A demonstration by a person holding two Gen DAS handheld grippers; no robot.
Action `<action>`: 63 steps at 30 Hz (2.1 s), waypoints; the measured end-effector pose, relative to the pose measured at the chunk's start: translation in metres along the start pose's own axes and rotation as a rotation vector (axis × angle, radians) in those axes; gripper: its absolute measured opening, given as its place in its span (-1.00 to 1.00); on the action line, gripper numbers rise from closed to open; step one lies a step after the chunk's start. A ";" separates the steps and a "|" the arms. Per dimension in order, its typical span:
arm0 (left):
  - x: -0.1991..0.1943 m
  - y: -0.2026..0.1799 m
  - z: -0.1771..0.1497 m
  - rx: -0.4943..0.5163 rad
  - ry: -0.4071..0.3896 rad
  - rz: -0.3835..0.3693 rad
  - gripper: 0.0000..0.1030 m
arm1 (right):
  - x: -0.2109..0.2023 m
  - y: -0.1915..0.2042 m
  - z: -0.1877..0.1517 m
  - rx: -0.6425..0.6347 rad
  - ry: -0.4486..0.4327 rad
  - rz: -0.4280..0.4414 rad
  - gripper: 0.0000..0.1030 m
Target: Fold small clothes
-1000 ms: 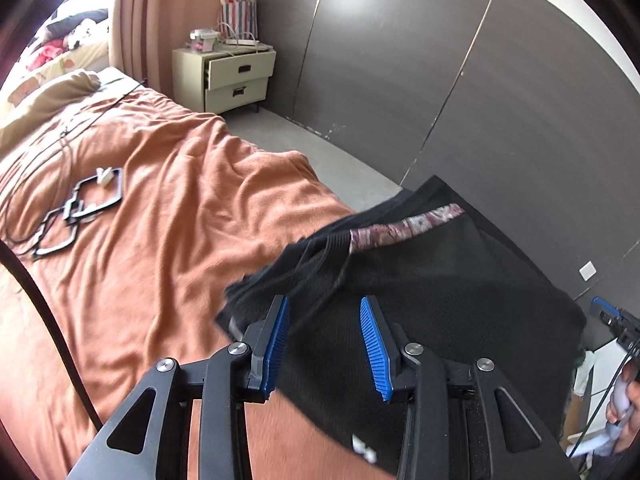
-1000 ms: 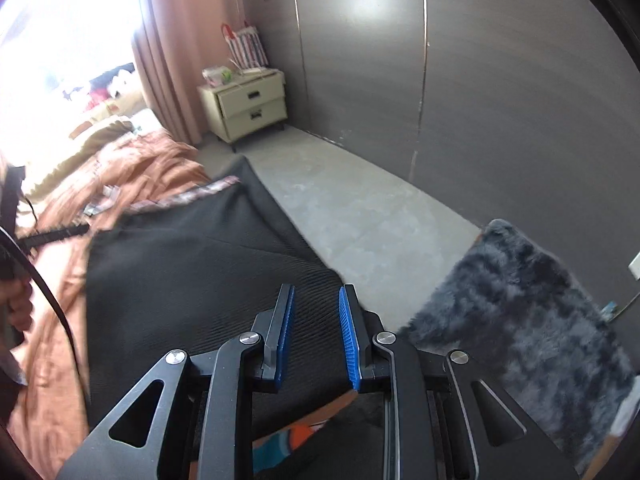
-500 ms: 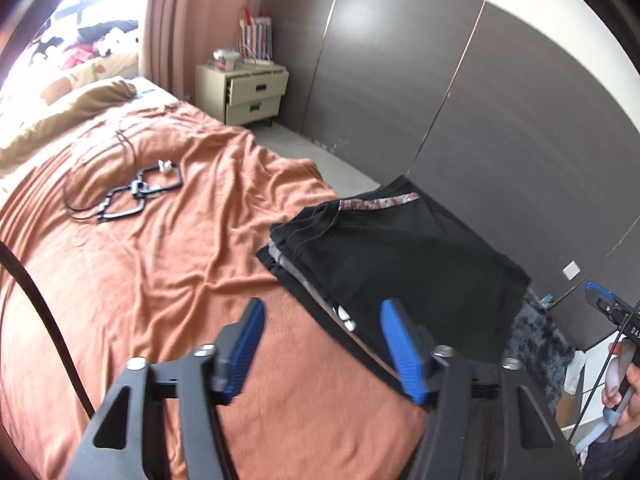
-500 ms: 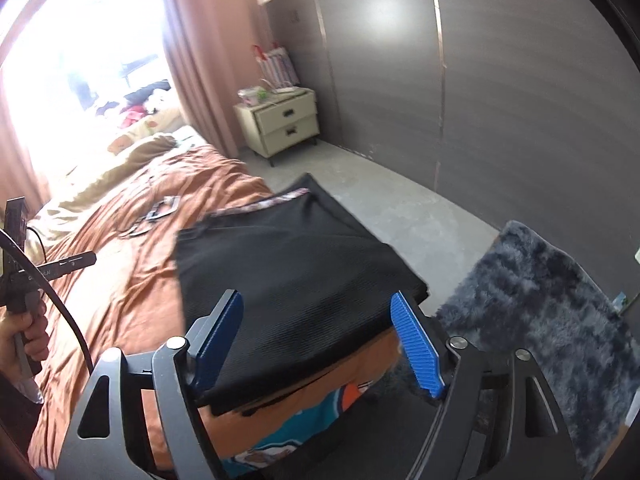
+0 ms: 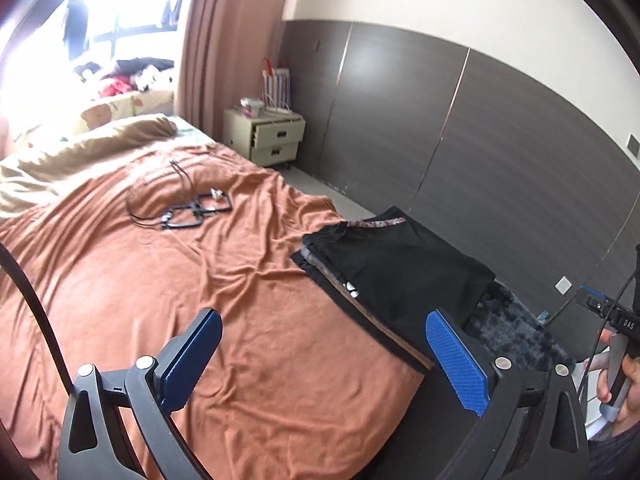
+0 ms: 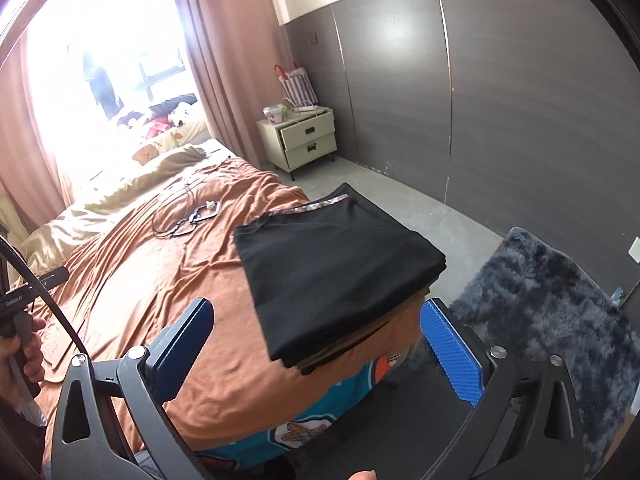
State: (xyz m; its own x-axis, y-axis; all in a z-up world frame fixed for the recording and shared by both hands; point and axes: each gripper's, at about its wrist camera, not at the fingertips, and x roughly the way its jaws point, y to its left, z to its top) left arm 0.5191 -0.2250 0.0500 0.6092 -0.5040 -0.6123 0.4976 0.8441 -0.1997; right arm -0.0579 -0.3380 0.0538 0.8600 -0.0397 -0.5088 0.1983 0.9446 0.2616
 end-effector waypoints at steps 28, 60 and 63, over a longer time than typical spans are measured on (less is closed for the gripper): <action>-0.288 0.021 -0.170 -0.043 -0.289 0.201 0.99 | -0.137 0.082 -0.130 -0.178 -0.121 0.177 1.00; -0.350 -0.032 -0.350 -0.044 -0.385 0.346 0.99 | -0.180 0.100 -0.275 -0.239 -0.165 0.156 1.00; -0.348 -0.035 -0.354 -0.038 -0.383 0.350 0.99 | -0.177 0.106 -0.287 -0.263 -0.180 0.157 1.00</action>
State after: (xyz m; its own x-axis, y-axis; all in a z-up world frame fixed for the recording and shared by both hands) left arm 0.0716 -0.0143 -0.0007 0.9208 -0.2152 -0.3253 0.2054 0.9766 -0.0646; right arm -0.3246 -0.1376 -0.0638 0.9442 0.0775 -0.3201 -0.0502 0.9944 0.0927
